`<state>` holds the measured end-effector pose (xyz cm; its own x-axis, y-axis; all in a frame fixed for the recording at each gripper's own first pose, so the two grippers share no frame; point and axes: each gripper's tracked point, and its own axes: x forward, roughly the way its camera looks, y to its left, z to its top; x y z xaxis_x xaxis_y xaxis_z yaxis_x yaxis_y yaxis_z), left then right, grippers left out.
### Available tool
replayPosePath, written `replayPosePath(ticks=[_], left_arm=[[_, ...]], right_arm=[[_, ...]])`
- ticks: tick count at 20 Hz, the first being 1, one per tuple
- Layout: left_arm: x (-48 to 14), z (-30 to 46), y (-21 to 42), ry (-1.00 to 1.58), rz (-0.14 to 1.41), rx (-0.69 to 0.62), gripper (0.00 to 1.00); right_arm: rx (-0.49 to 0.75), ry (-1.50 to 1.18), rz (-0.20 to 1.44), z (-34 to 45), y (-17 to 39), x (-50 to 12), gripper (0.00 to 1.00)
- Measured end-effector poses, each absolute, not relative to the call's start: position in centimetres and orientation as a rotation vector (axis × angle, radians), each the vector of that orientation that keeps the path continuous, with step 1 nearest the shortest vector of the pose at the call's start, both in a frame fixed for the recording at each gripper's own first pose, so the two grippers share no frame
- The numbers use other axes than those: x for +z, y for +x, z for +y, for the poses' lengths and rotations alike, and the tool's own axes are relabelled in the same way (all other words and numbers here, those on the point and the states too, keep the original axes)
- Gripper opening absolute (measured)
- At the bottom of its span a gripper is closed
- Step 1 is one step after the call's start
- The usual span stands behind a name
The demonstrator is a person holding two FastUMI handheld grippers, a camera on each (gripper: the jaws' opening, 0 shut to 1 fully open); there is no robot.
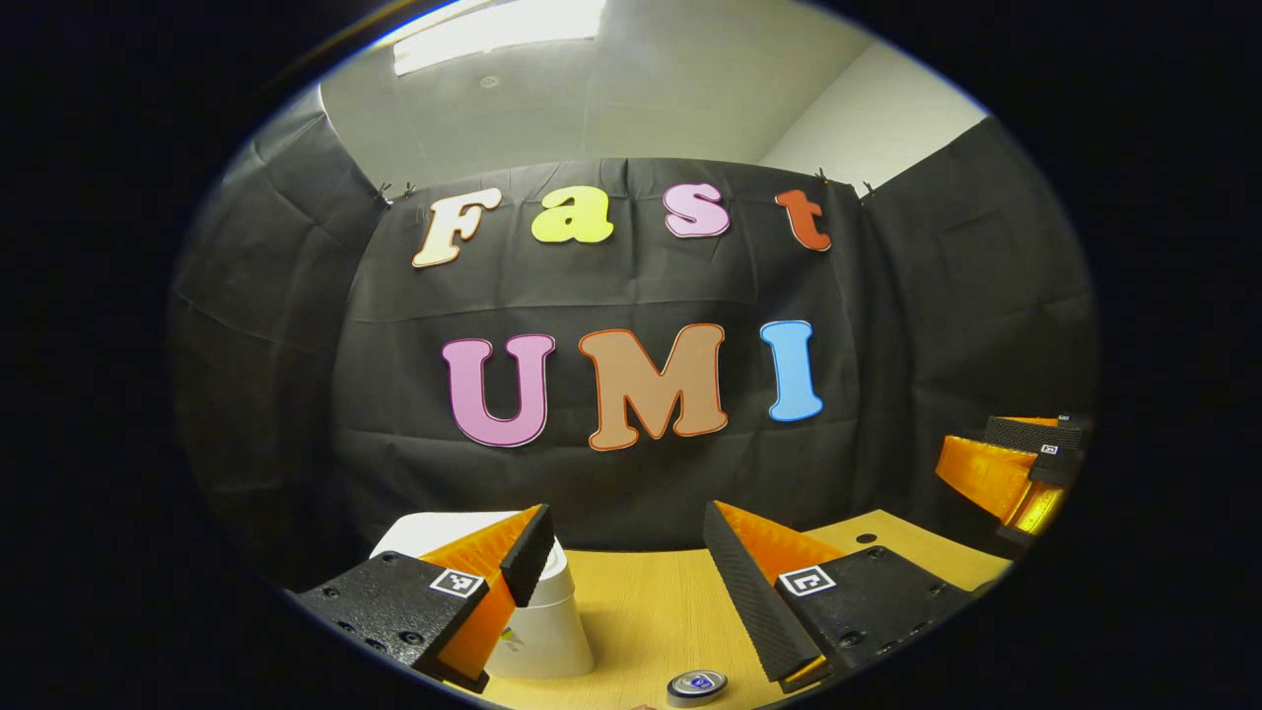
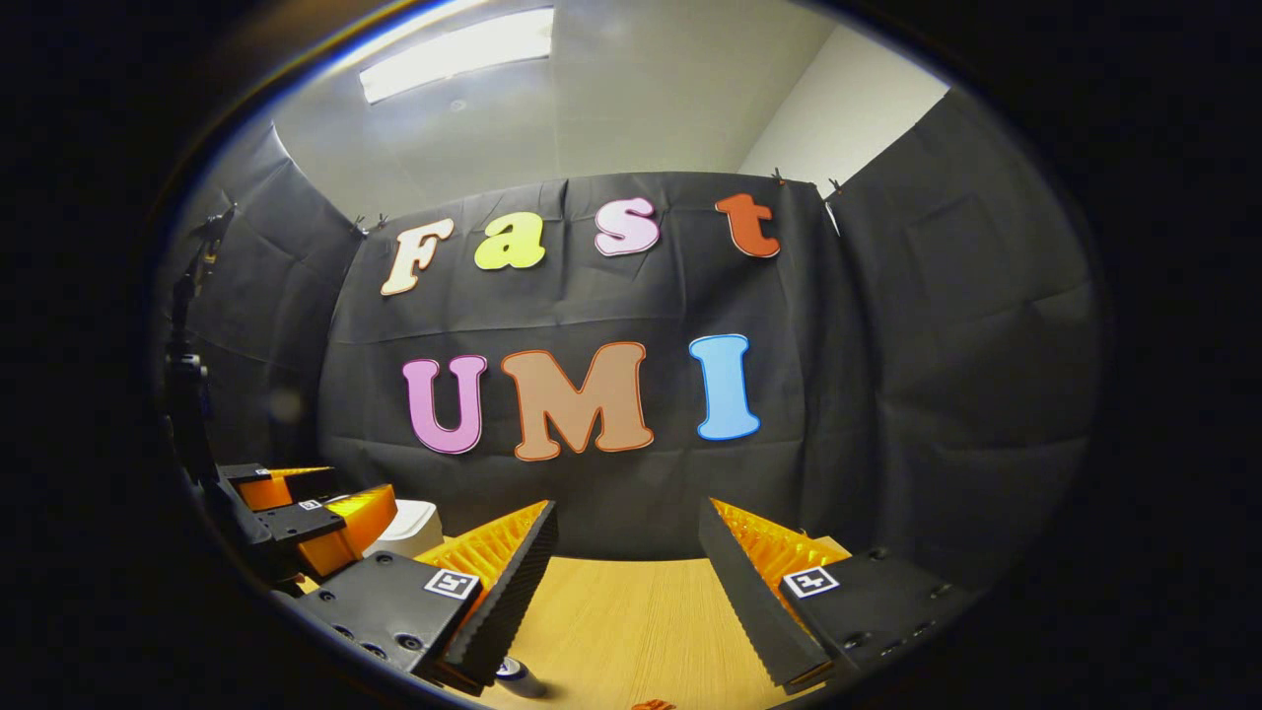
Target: Press the lid of the desktop garbage bin to open it, pick up the crumpled paper on the desktop and throw it into the bin, then pick up the pop can on the desktop and drop it into the bin, and finally close the garbage bin lid.
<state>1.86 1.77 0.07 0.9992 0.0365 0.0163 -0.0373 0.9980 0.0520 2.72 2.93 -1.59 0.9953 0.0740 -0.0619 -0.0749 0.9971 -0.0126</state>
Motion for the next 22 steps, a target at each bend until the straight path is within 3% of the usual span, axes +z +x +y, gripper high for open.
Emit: replayPosePath(ticks=[4, 7, 10, 17, 18, 20, 22], left_arm=[[0.2, 1.2, 2.1, 0.047, -0.019, 0.015, 0.93], [0.1, 0.4, 2.0, 0.043, -0.020, -0.022, 0.84], [0.2, 0.1, 2.2, 0.048, -0.017, -0.042, 0.61], [0.3, 1.1, 1.8, 0.049, -0.016, -0.020, 0.22], [0.4, 1.8, 1.7, 0.049, -0.020, -0.001, 0.11], [0.7, 3.1, 1.6, 0.042, -0.035, 0.035, 0.00], [0.9, 3.8, 1.7, 0.036, -0.038, 0.039, 0.00]], right_arm=[[0.072, -0.018, 0.068, 2.7, 3.0, -1.9, 0.96], [0.069, -0.018, 0.078, 2.6, 3.1, -2.2, 0.96], [0.067, -0.017, 0.088, 2.6, 3.0, -2.5, 0.96], [0.080, -0.021, 0.090, 3.3, 2.8, -2.5, 0.96], [0.082, -0.021, 0.090, 3.3, 2.7, -2.6, 0.96], [0.081, -0.025, 0.088, 3.5, 2.6, -2.6, 0.96], [0.076, -0.029, 0.085, 3.5, 2.5, -2.5, 0.96]])
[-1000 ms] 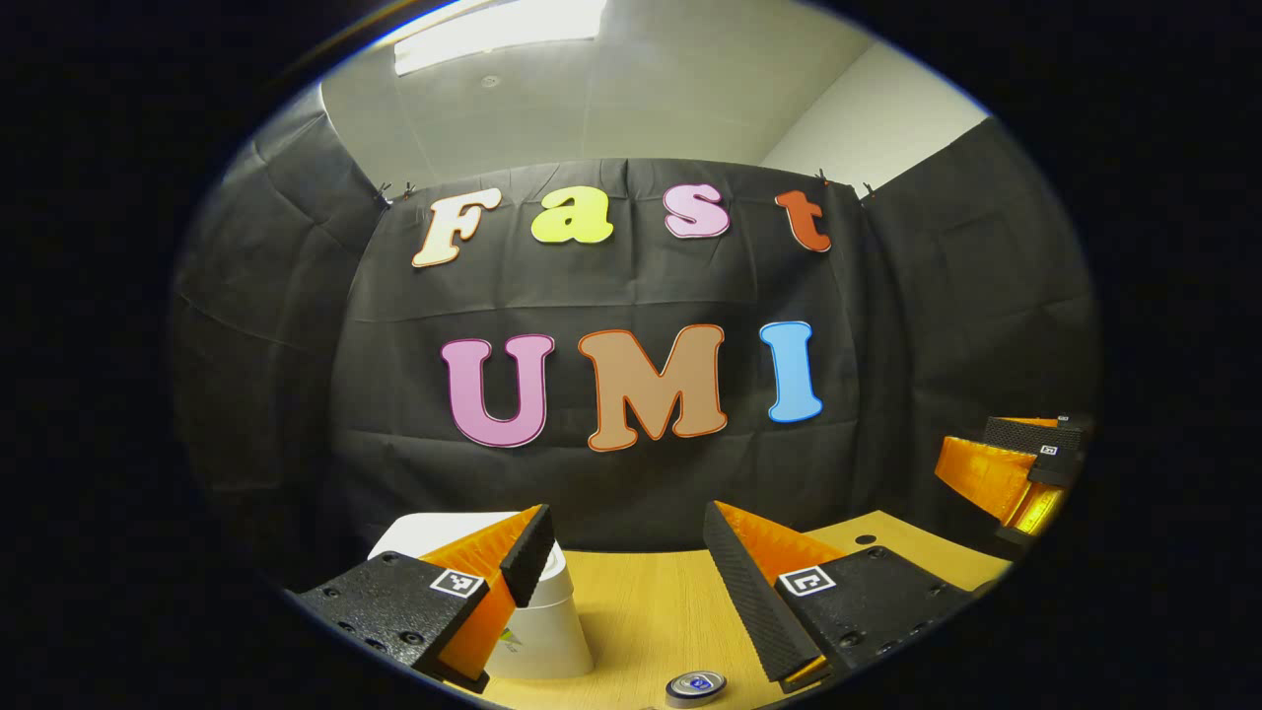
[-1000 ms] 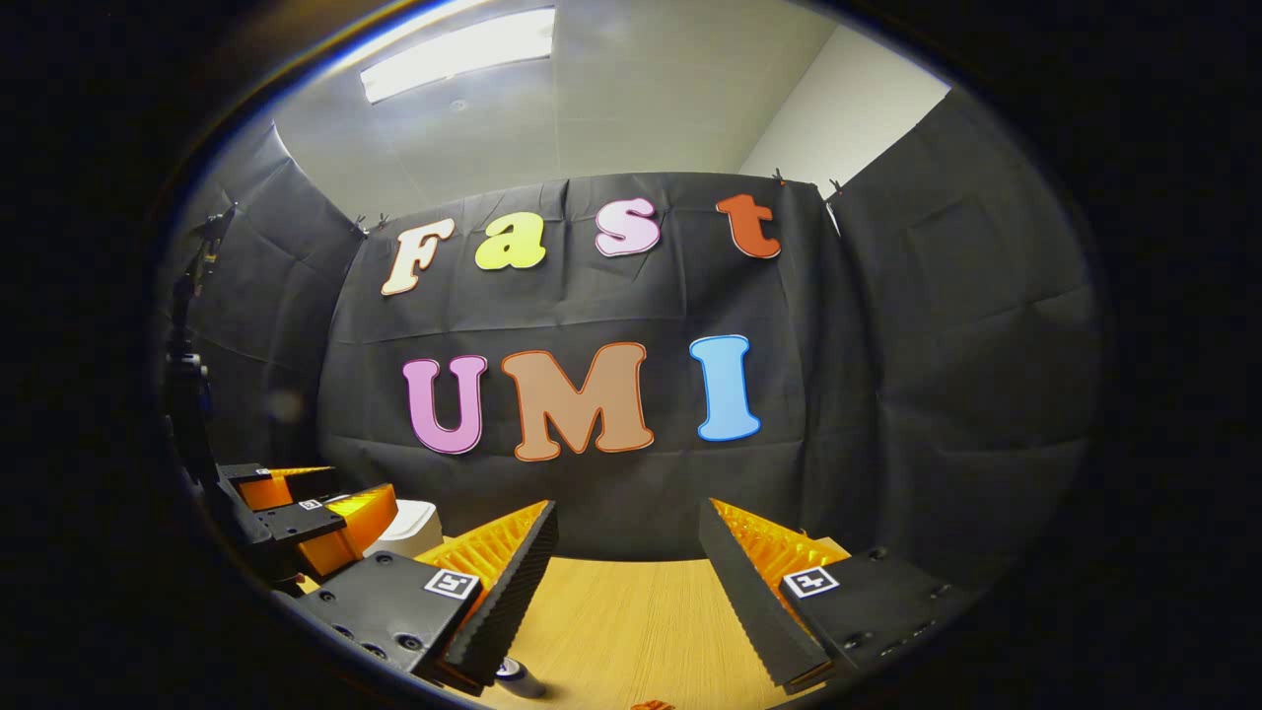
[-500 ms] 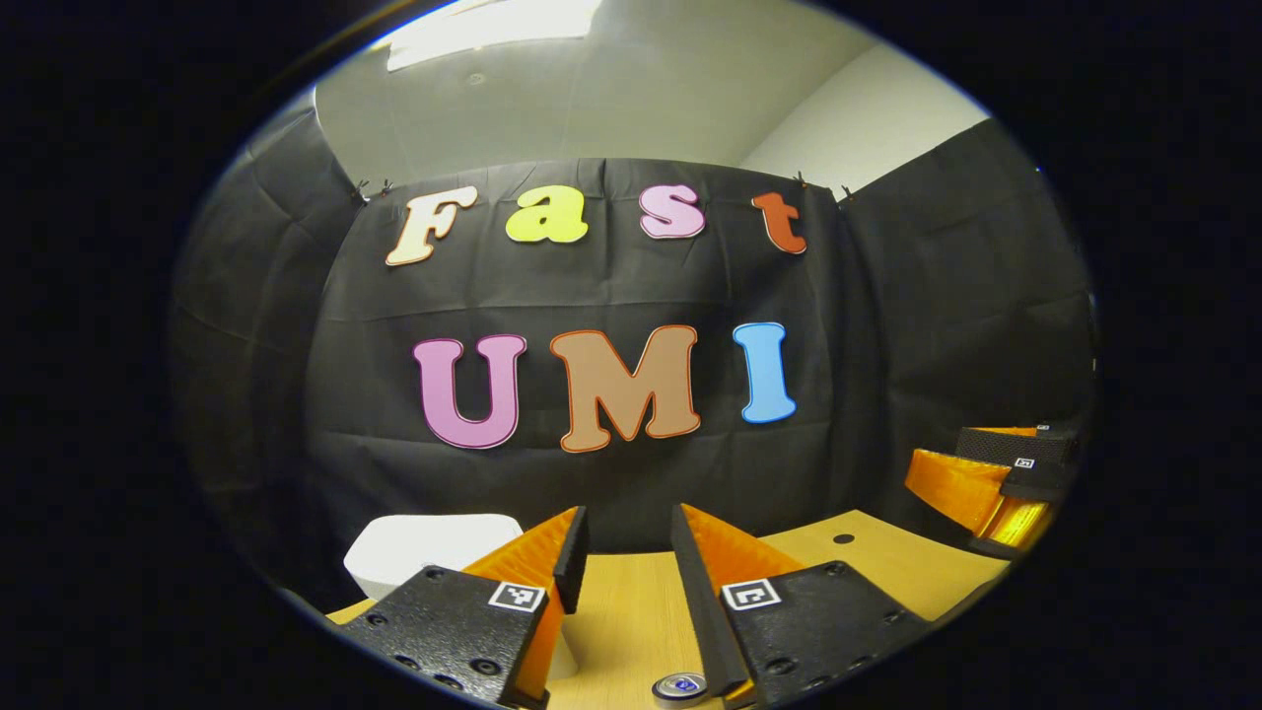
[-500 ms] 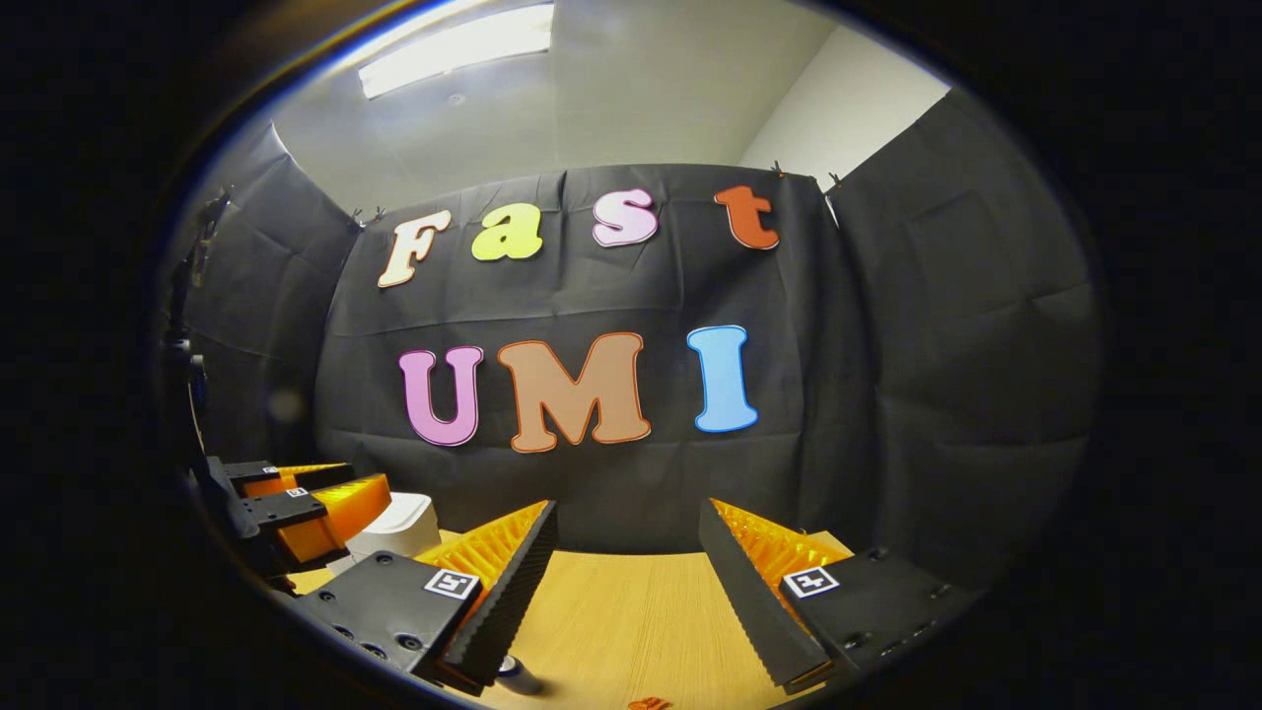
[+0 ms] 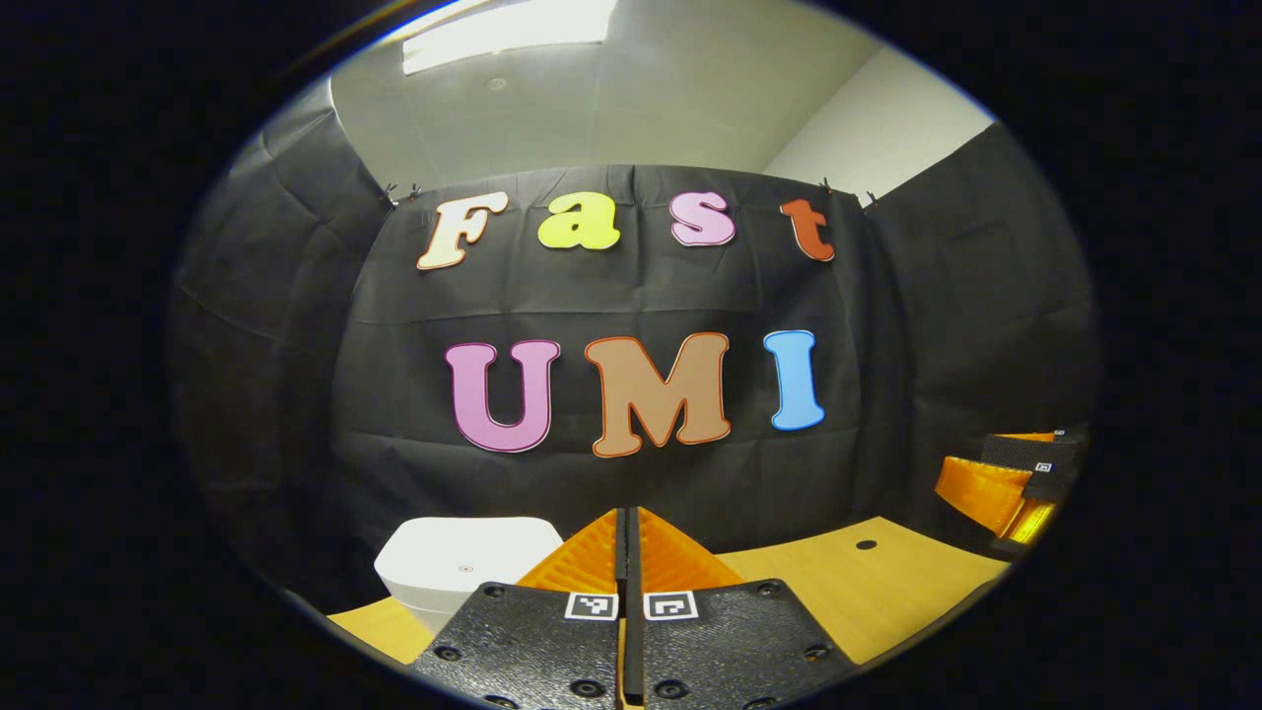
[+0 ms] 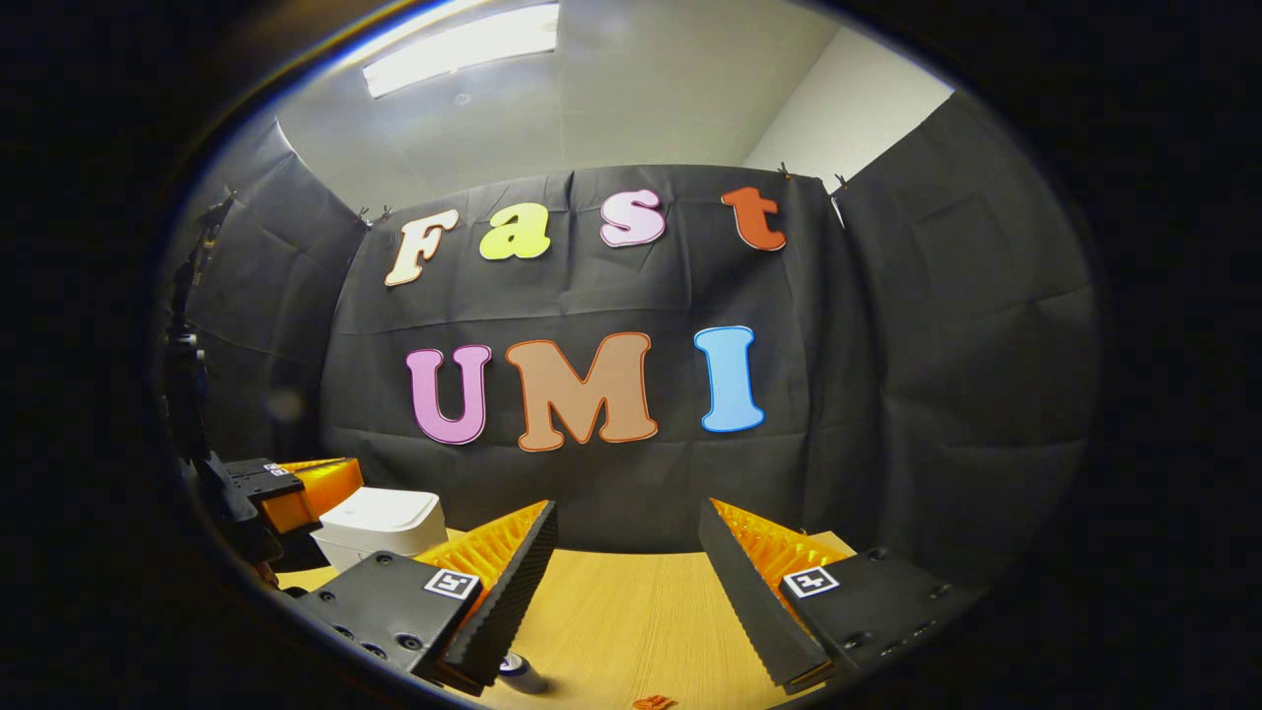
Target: Press the lid of the desktop garbage bin to open it, pick up the crumpled paper on the desktop and throw it into the bin, then pick up the pop can on the desktop and drop it into the bin, and finally close the garbage bin lid.
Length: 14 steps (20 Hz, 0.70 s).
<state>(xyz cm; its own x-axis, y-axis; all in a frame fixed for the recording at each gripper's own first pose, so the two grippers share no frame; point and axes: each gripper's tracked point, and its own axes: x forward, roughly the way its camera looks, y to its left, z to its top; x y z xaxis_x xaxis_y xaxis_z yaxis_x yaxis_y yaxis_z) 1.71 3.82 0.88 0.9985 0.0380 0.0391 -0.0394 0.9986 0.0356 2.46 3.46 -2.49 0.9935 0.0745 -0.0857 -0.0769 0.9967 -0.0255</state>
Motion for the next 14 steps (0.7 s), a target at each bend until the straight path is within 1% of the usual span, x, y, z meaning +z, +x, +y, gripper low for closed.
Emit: replayPosePath(ticks=[8, 14], left_arm=[[0.9, 8.7, 3.7, 0.099, -0.031, 0.109, 0.00], [-1.7, 13.2, 6.0, 0.091, 0.059, 0.173, 0.00]], right_arm=[[0.066, -0.043, 0.096, 4.2, 2.4, -3.0, 0.96], [0.048, -0.062, 0.119, 4.5, 2.5, -3.6, 0.96]])
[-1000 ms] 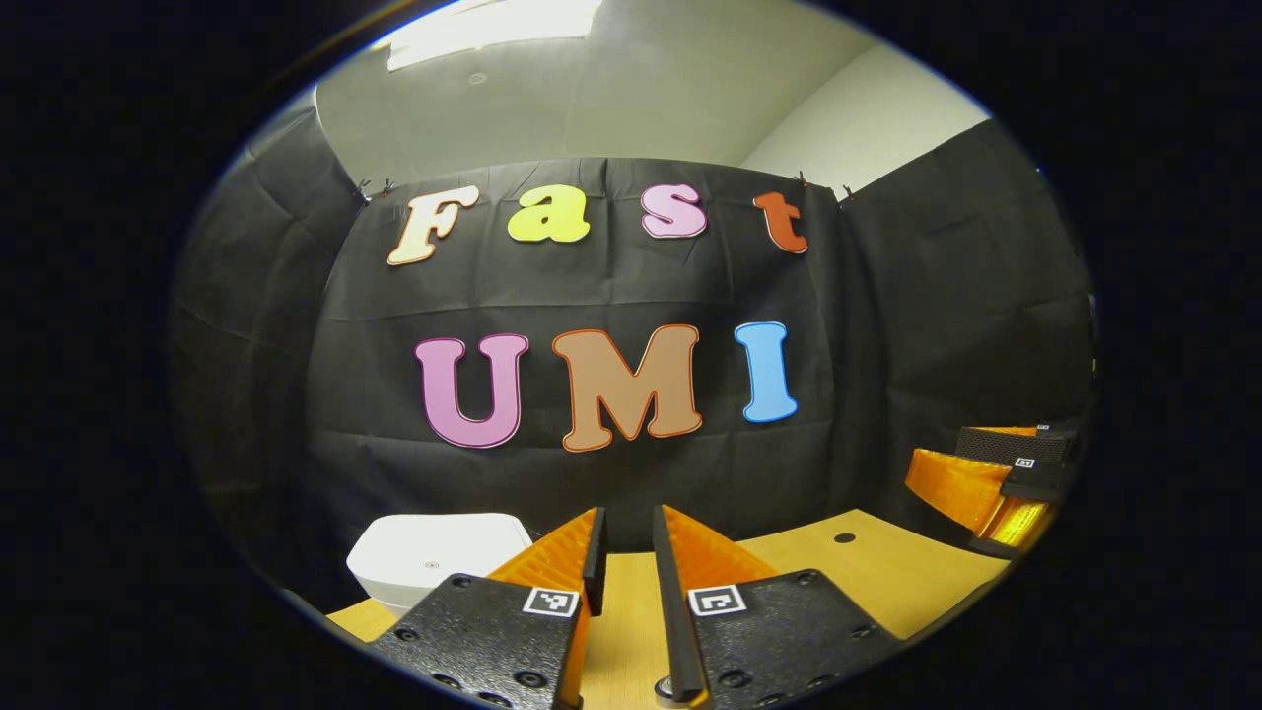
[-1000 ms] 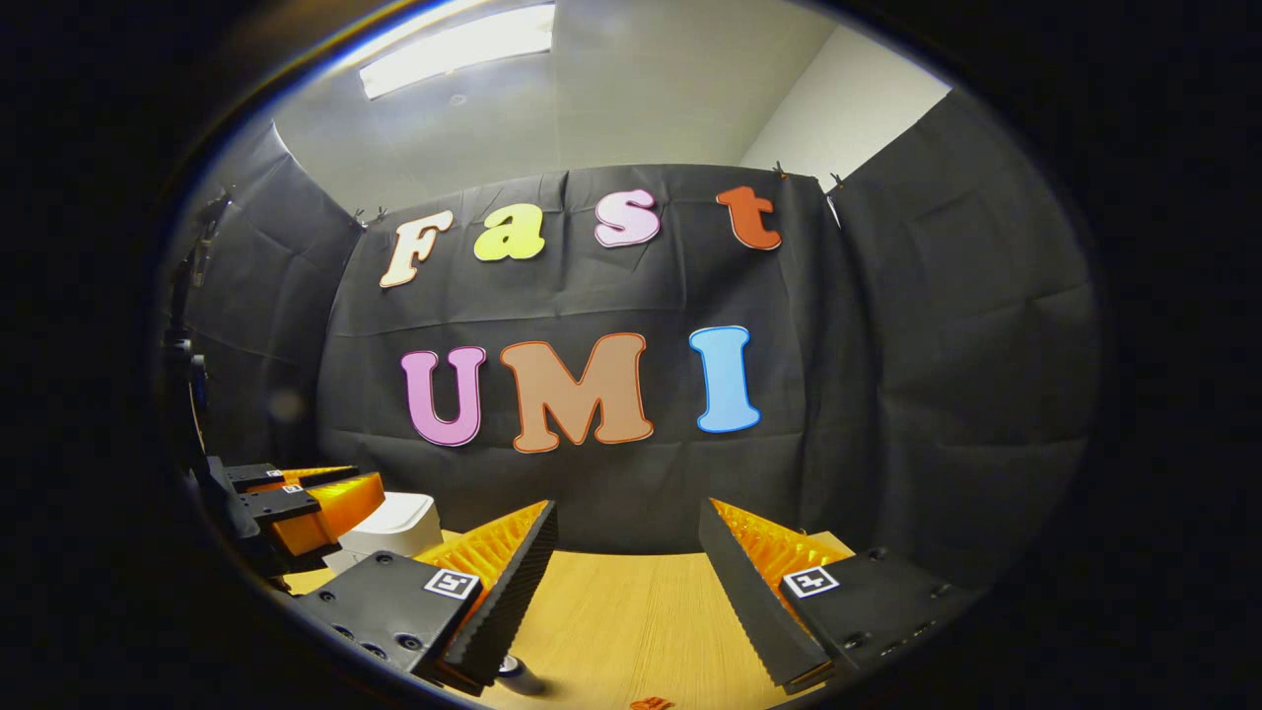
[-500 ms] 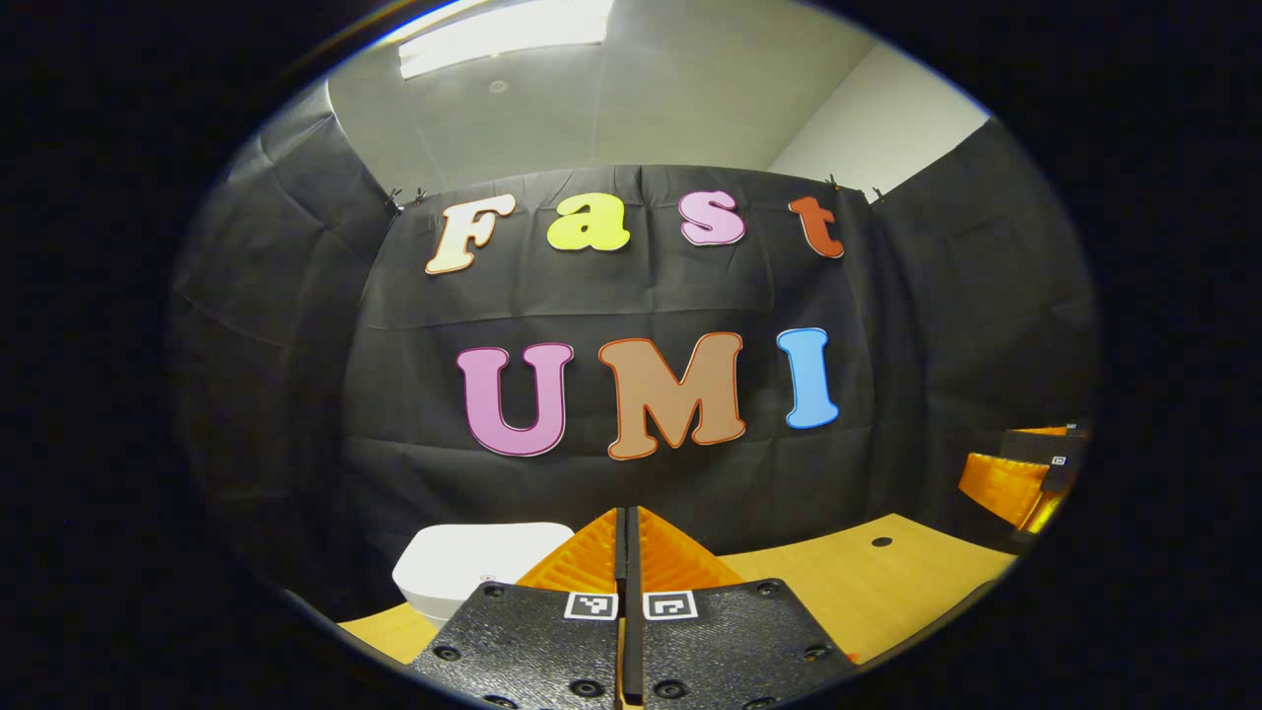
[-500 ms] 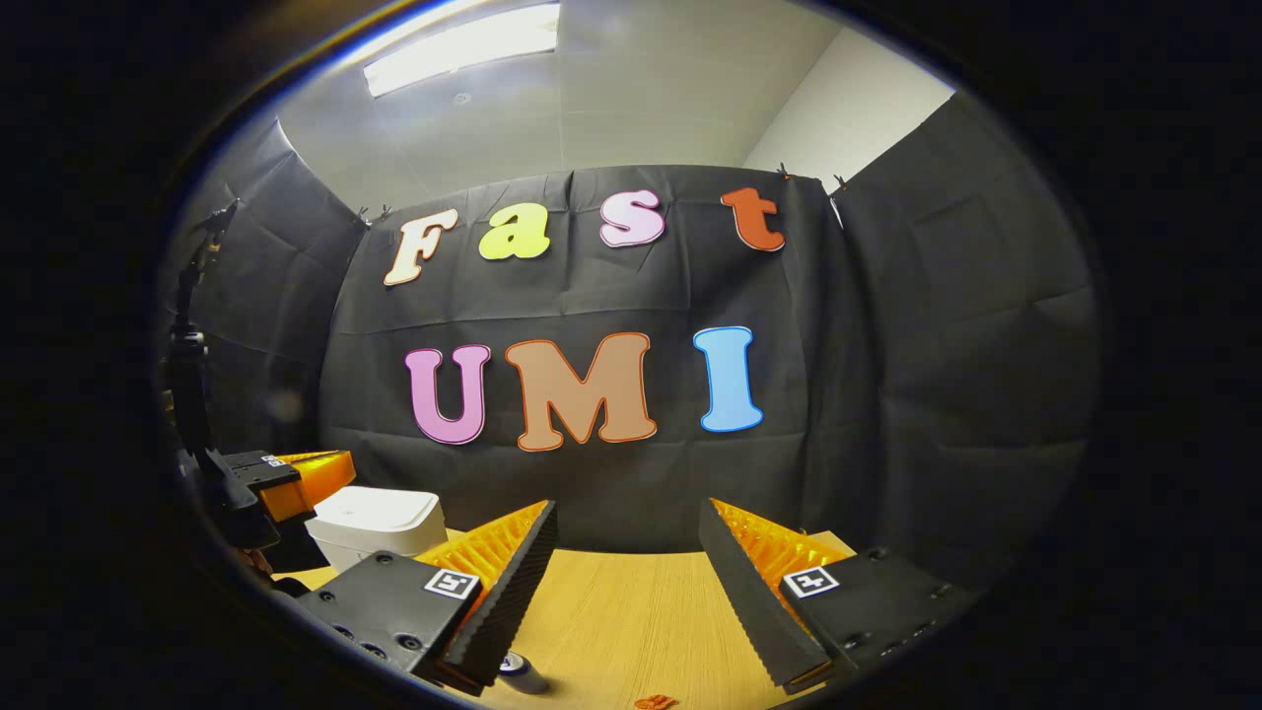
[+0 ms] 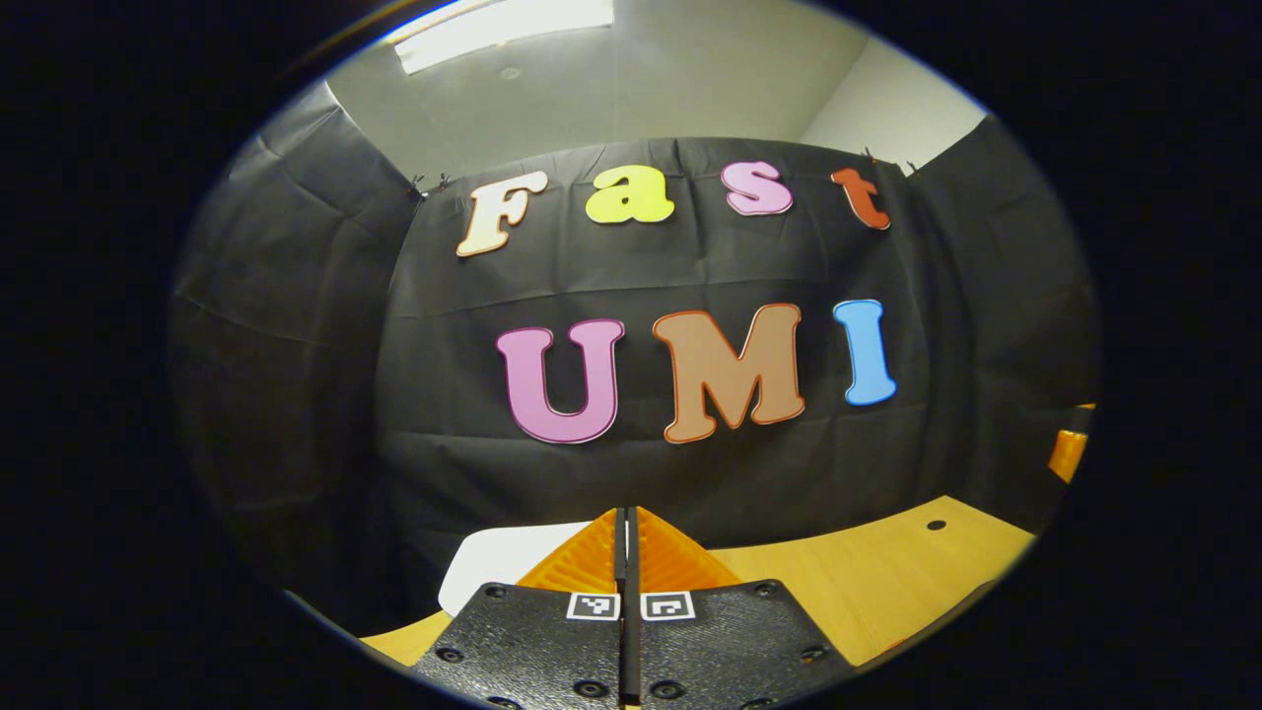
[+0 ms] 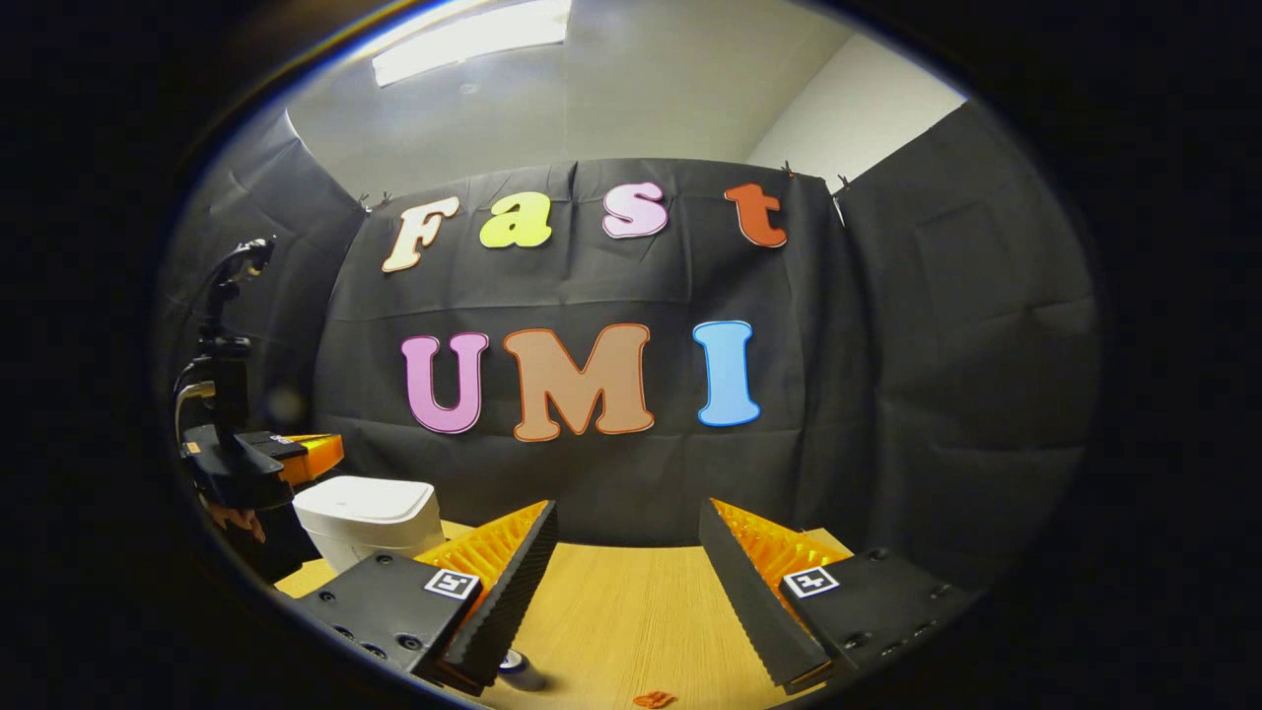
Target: Press the lid of the desktop garbage bin to open it, pick up the crumpled paper on the desktop and throw it into the bin, then pick up the pop can on the desktop and drop it into the bin, and finally close the garbage bin lid.
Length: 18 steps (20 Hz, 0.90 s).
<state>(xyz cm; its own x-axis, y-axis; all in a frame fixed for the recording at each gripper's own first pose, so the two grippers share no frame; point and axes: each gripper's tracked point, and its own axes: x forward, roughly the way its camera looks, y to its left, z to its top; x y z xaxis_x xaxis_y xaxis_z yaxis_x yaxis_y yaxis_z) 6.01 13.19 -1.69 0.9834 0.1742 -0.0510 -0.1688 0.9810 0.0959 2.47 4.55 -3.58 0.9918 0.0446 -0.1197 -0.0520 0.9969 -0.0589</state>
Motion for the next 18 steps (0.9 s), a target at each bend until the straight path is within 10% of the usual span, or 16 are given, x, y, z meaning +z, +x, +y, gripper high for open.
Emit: replayPosePath(ticks=[18], left_arm=[[-10.6, 18.6, 6.2, -0.011, 0.205, 0.288, 0.00]], right_arm=[[0.051, -0.091, 0.172, 6.3, 2.1, -5.0, 0.96]])
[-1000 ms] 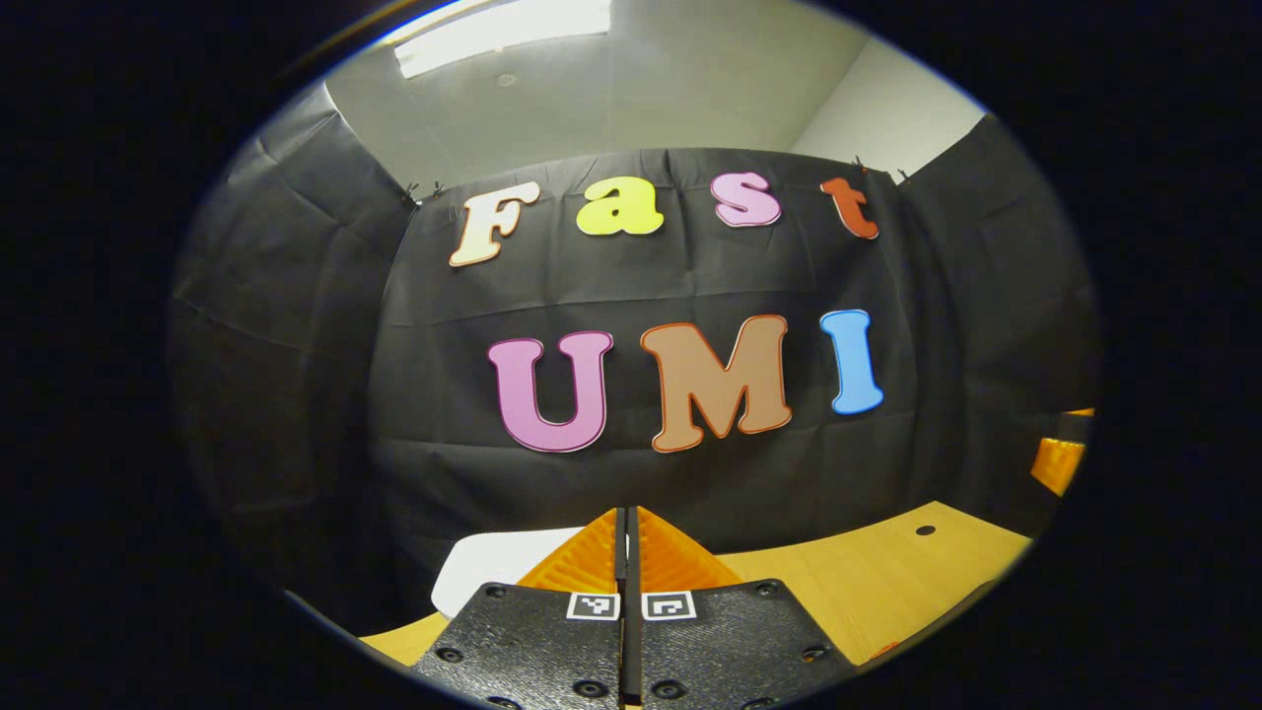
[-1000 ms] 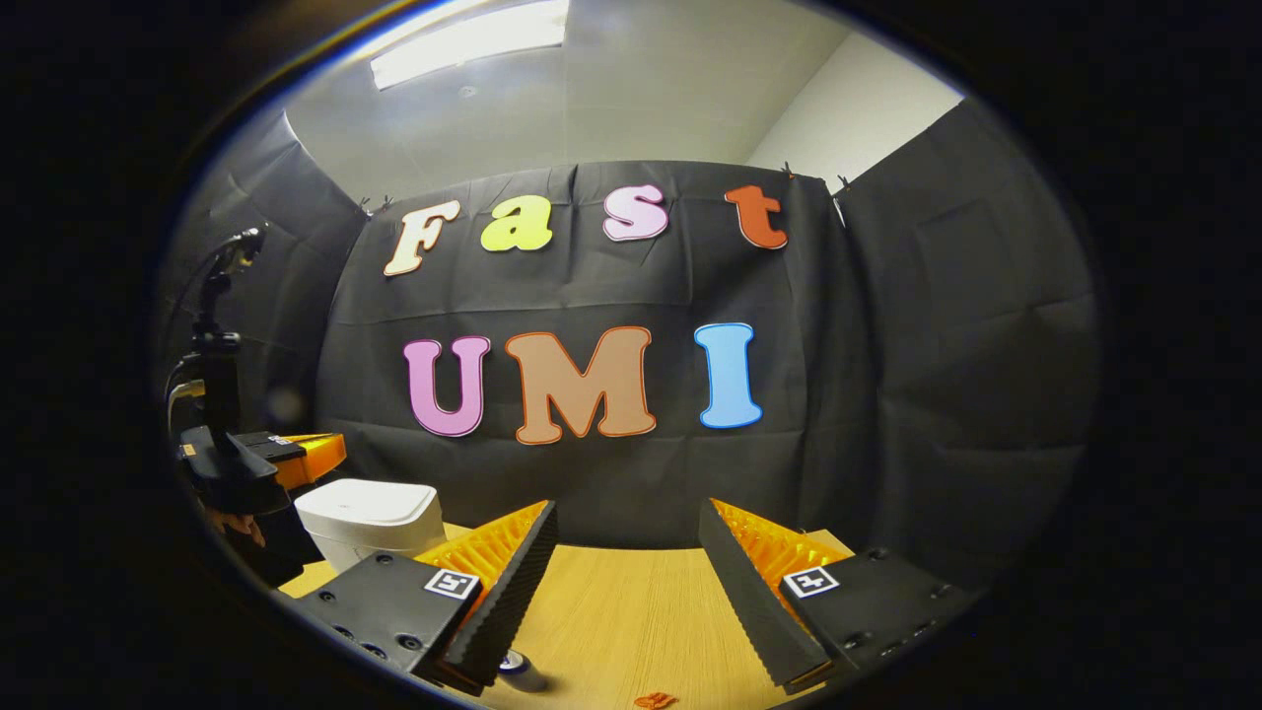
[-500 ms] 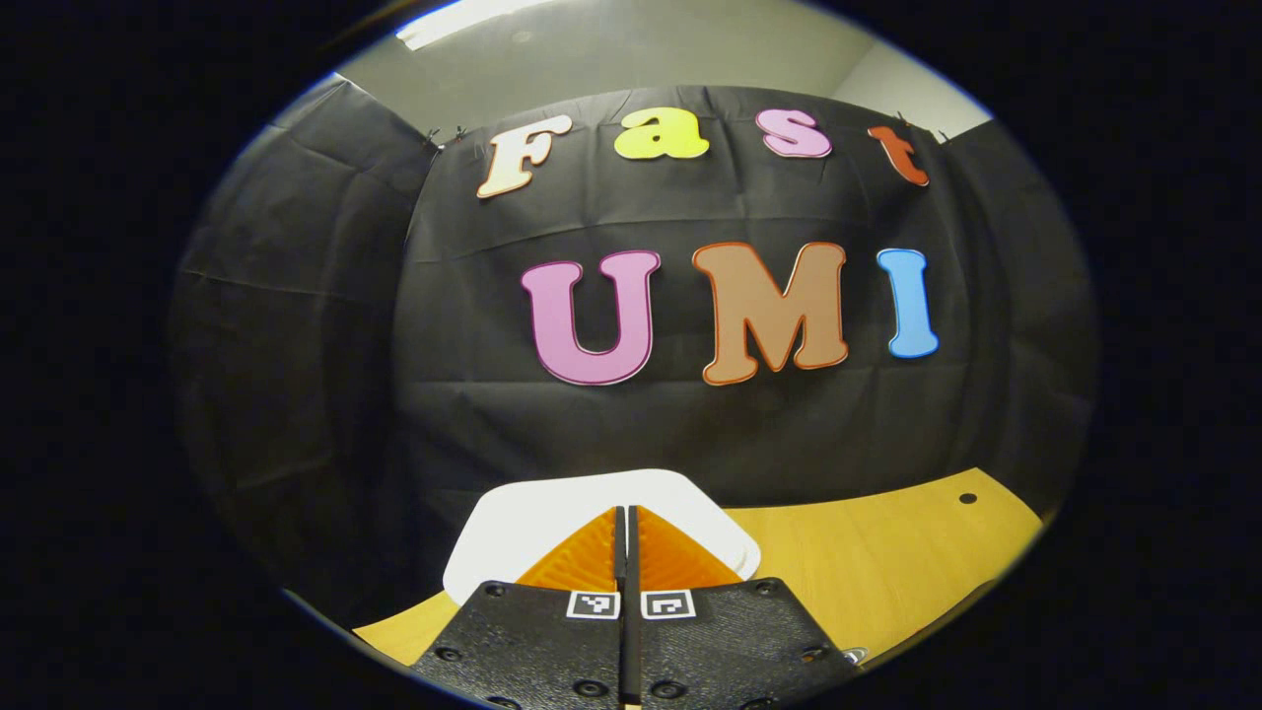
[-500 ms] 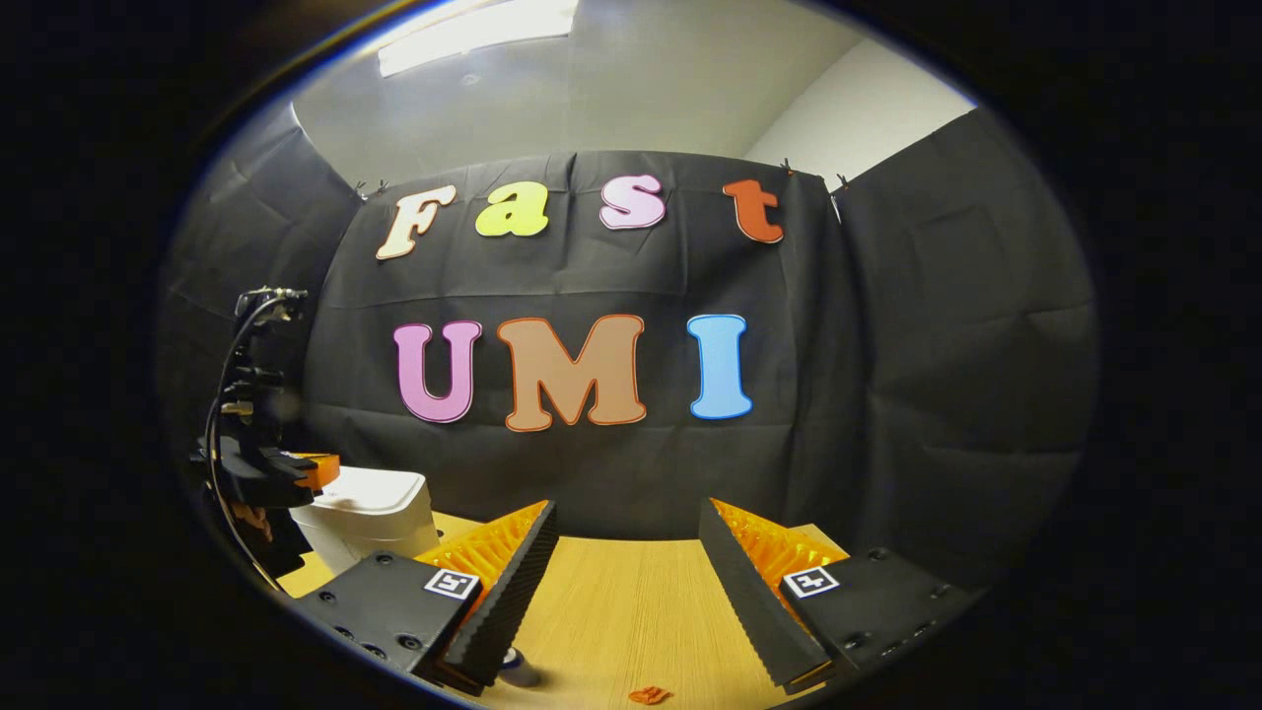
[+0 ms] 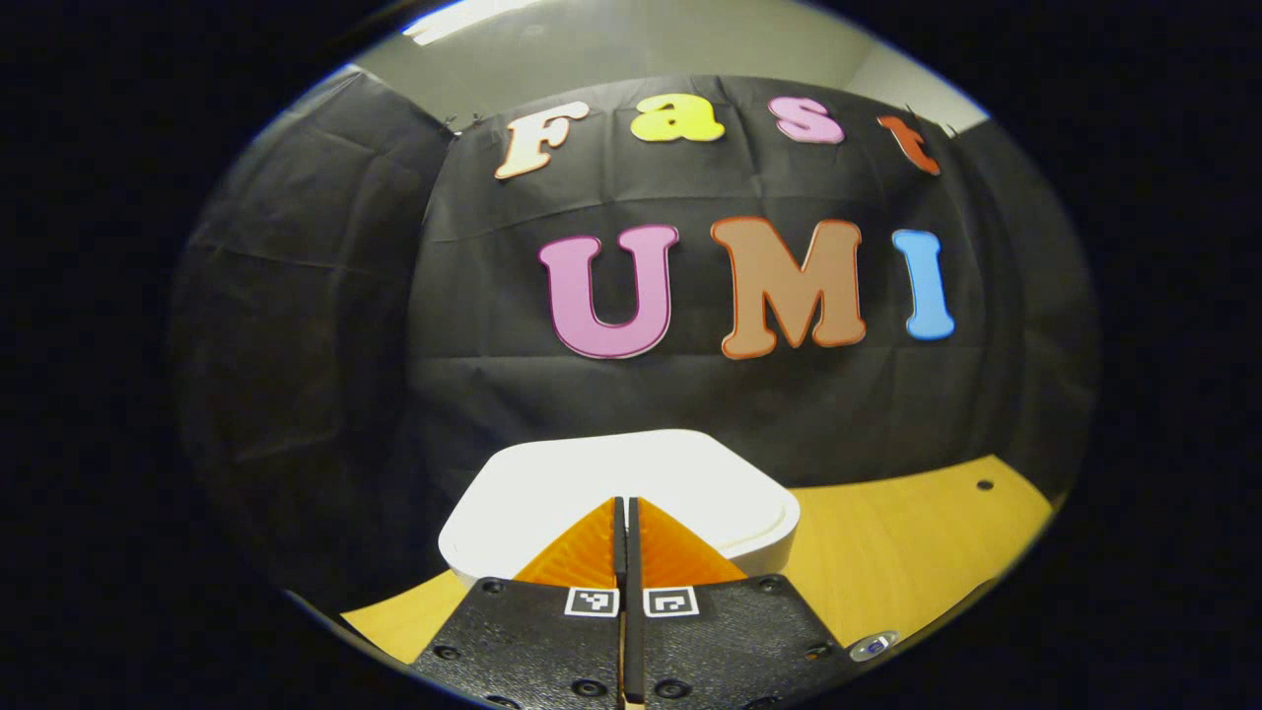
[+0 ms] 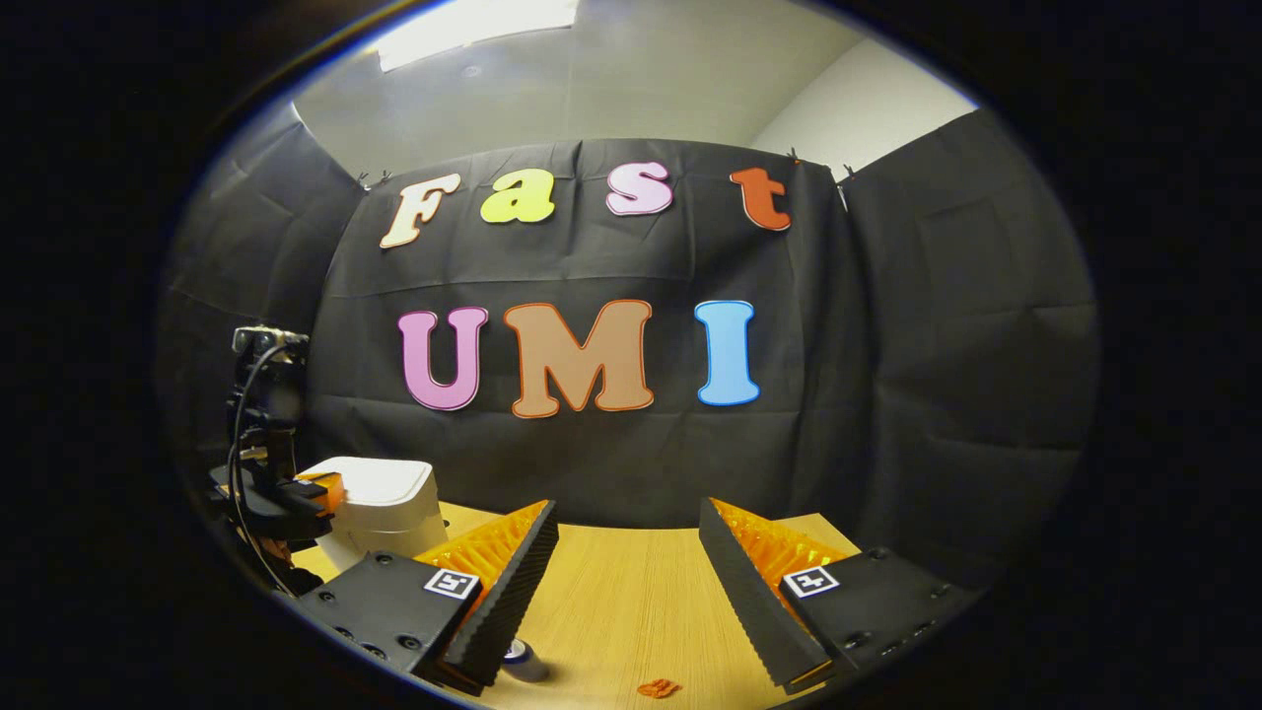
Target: Press the lid of the desktop garbage bin to open it, pick up the crumpled paper on the desktop and throw it into the bin, then pick up the pop can on the desktop and drop it into the bin, and finally close the garbage bin lid.
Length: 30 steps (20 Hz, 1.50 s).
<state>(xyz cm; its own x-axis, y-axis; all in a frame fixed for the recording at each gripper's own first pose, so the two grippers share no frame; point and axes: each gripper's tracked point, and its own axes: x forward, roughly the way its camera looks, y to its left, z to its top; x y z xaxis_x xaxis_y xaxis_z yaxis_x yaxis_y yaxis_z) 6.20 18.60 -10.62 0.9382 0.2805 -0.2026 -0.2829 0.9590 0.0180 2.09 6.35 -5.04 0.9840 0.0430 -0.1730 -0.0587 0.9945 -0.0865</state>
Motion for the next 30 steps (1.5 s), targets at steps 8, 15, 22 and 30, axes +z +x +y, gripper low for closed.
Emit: replayPosePath(ticks=[8, 15, 22, 30], left_arm=[[-3.7, 17.2, 4.9, -0.050, 0.028, 0.221, 0.00], [0.4, 11.1, 2.2, -0.054, -0.053, 0.064, 0.35], [-0.1, 7.2, -0.4, -0.016, -0.032, 0.009, 0.92], [-2.2, 6.1, -1.7, -0.015, 0.045, 0.015, 0.94]], right_arm=[[0.073, -0.067, 0.158, 6.1, 2.2, -4.7, 0.96], [0.112, -0.057, 0.174, 5.9, 2.0, -5.3, 0.96], [0.108, -0.019, 0.323, 3.6, 2.4, -11.8, 0.96], [0.140, -0.075, 0.629, 2.0, 0.6, -24.6, 0.96]])
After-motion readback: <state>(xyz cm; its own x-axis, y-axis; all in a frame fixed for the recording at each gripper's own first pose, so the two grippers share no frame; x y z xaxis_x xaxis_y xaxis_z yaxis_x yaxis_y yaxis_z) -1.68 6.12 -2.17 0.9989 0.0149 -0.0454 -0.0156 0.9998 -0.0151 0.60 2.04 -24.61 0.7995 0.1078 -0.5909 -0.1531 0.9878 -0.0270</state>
